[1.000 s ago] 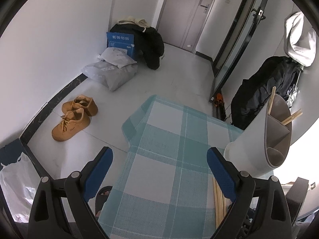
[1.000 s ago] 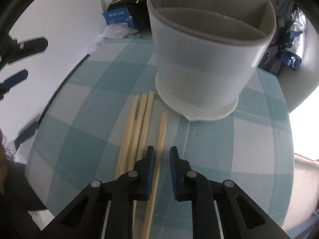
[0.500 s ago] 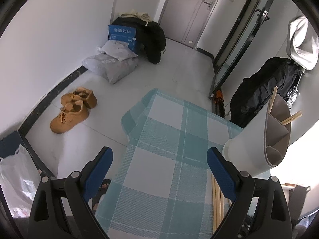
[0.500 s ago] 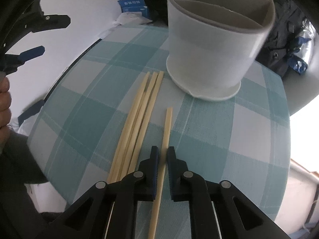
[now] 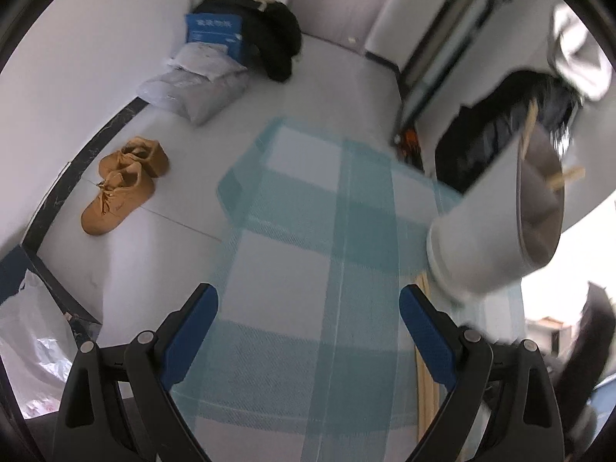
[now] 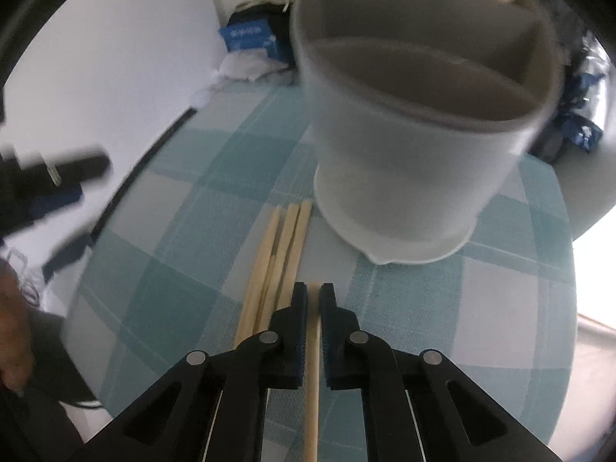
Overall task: Organize utensils
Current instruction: 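Lower the right gripper to the chopstick pile and pinch one chopstick, then lift the chopstick with the right gripper while the left gripper grasps another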
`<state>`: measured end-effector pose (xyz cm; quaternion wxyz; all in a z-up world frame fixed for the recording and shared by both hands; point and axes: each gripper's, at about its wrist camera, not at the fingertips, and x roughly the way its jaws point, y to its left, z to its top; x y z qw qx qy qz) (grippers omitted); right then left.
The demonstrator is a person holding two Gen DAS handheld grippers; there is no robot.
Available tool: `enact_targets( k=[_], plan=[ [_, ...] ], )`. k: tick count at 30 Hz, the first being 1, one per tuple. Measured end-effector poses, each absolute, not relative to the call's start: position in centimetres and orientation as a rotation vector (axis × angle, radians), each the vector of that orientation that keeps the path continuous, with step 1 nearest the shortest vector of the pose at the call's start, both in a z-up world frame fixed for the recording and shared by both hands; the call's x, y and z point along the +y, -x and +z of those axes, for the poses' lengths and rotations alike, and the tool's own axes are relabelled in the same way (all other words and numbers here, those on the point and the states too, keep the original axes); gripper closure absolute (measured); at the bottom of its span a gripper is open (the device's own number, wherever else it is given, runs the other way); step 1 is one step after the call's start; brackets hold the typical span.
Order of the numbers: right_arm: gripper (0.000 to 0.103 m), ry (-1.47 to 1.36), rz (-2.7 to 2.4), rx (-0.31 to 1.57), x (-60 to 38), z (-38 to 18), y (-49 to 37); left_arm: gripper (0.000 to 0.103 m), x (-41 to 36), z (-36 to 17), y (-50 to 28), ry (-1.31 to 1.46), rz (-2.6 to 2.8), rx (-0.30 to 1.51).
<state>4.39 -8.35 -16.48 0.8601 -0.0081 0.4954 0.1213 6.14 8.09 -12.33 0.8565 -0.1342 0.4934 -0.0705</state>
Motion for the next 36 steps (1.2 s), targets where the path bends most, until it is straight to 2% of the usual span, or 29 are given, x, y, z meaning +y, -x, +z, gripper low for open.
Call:
enact_targets(
  k=[6,18,36],
  plan=[
    [0.097,-0.180,0.257,0.945,-12.1,-13.9,-2.9,0.010,4.3,-13.5,-5.1,0.146,-0.260,1.142],
    [0.097,-0.587,0.198,0.824,-20.8,-12.5,-0.6,0.010,0.6,-14.4,-3.9,0.009,-0.264,1.198],
    [0.097,-0.695,0.182,0.731,-24.9,-11.3,1.9,0.010,0.1,-15.0,-4.3,-0.047,-0.161,1.216]
  ],
)
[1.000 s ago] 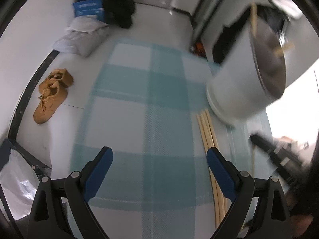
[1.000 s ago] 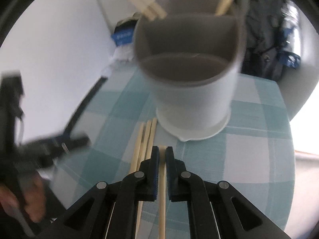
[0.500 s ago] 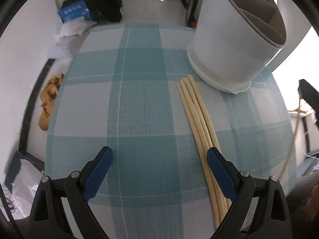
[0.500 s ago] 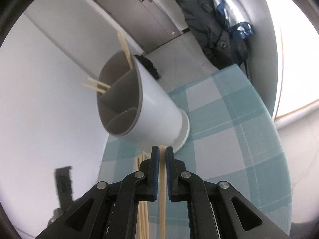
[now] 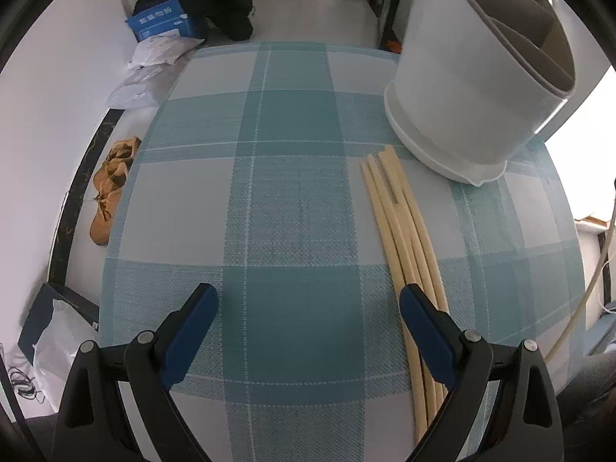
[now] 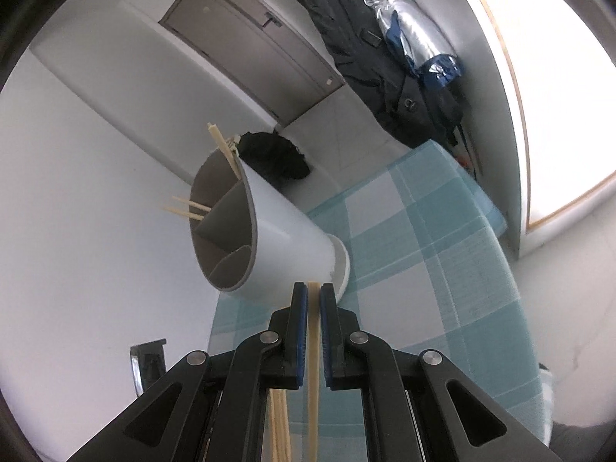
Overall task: Organize utensils
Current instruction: 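Lift the chopstick with the right gripper while the left gripper grasps another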
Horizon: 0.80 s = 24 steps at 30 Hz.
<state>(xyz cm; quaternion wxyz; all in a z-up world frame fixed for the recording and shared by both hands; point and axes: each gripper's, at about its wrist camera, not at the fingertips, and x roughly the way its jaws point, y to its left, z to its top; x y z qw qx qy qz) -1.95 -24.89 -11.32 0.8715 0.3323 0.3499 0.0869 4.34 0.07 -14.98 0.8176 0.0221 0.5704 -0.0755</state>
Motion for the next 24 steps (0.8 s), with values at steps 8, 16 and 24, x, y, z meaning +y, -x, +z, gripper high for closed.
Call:
enact_targets(
  k=[8,16,24],
  plan=[
    [0.097,-0.685,0.174,0.715,-25.2,-10.9,2.4,0.010,-0.1,-14.9,-5.6,-0.008,-0.124,1.248],
    [0.097,-0.670,0.175,0.698,-25.2,-10.4,2.8,0.010,-0.5,-15.1,-6.9,-0.026,-0.108,1.280],
    [0.097,-0.648,0.181,0.677,-25.0,-9.8,3.0,0.010,-1.2,-15.6,-8.6,-0.094,-0.116,1.306]
  ],
)
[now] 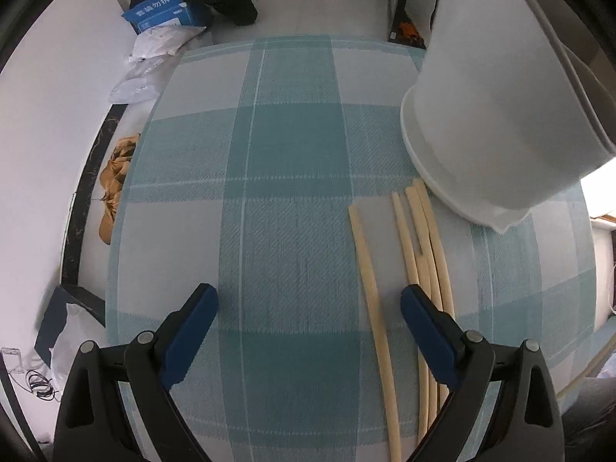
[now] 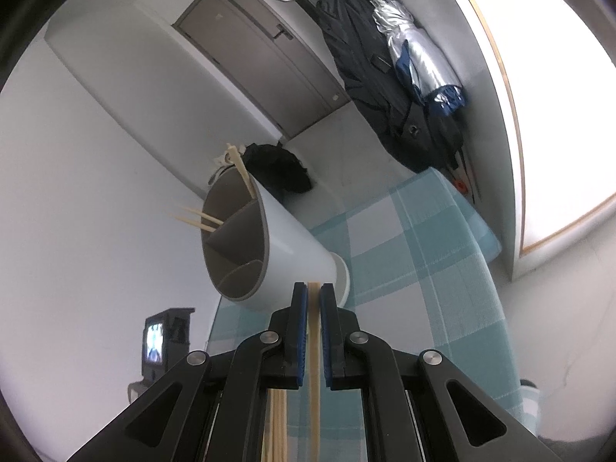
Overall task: Organize utensils
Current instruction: 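Lift the chopstick with the right gripper while the left gripper grasps another, then carry both chopsticks up toward the utensil holder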
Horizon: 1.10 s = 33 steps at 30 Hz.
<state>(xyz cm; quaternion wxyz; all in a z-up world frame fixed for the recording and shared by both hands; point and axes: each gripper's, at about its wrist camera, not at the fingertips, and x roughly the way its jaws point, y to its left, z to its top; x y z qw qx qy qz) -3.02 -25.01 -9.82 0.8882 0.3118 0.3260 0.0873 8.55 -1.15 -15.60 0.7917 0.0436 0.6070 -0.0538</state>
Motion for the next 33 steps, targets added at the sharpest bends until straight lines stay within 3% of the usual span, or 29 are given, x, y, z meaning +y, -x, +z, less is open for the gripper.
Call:
enact_targets(
  k=[3,5,12,14,22,33],
  plan=[
    [0.097,-0.651,0.186,0.682,-25.0,-9.9,3.0,0.020,-0.7,-15.4,-9.2,-0.078,-0.097,1.284],
    [0.097,-0.651,0.188,0.688,-25.0,-10.0,2.9,0.045,-0.7,-15.0,-9.4,-0.071,-0.091,1.263],
    [0.097,-0.650,0.192,0.692,-24.8,-9.9,2.7,0.084,-1.9,-14.7,-10.2,-0.065,-0.088,1.272],
    [0.097,-0.650,0.194,0.693,-24.8,-9.8,2.6,0.100,-1.9,-14.7,-10.6,-0.051,-0.080,1.273],
    [0.097,-0.628,0.197,0.675,-24.5,-9.2,2.9,0.103,-1.5,-14.1,-10.5,0.011,-0.095,1.240],
    [0.097,-0.441,0.212,0.601,-21.2,-7.2,4.5,0.103,0.0,-8.1,-7.2,0.118,-0.207,1.065]
  ],
)
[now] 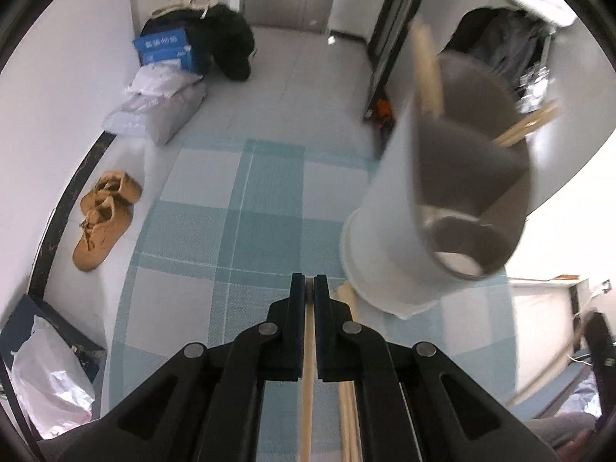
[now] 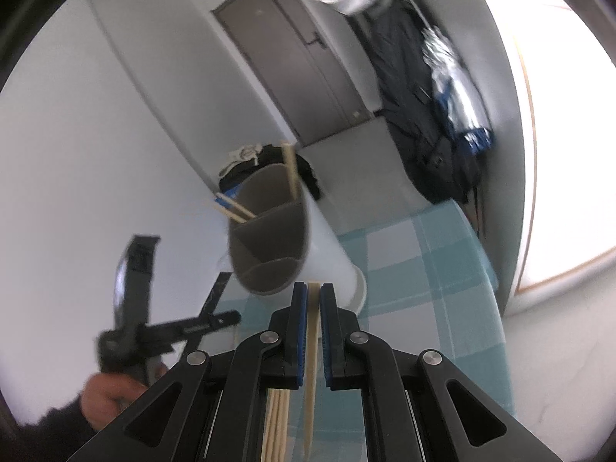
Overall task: Organize utensils
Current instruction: 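Carry both chopsticks up toward the utensil holder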
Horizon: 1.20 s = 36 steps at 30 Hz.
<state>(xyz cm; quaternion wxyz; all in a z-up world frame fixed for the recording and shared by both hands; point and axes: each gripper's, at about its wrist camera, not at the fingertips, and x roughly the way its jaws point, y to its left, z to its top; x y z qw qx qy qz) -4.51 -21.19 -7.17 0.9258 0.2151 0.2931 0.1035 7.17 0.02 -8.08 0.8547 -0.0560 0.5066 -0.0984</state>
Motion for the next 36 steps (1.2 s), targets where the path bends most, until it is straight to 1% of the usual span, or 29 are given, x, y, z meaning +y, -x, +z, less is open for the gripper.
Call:
enact_targets(
  k=[7,14,19,36],
  plan=[
    [0.097,-0.362,0.231,0.559,-19.3,-6.0,5.8,0.103,-0.8,-4.2,-4.6,0.118,-0.294,0.924],
    [0.097,-0.284,0.234,0.524,-17.5,-5.4,7.3,0.103,-1.5,-2.1,-1.3,0.016,-0.364,0.828],
    [0.097,-0.213,0.232,0.491,-16.1,-4.5,8.1,0.103,-1.1,-1.5,-0.6,0.016,-0.388,0.836],
    [0.097,-0.245,0.232,0.490,-16.4,-3.5,7.6,0.103,-0.9,1.7,-0.1,0.020,-0.435,0.825]
  ],
)
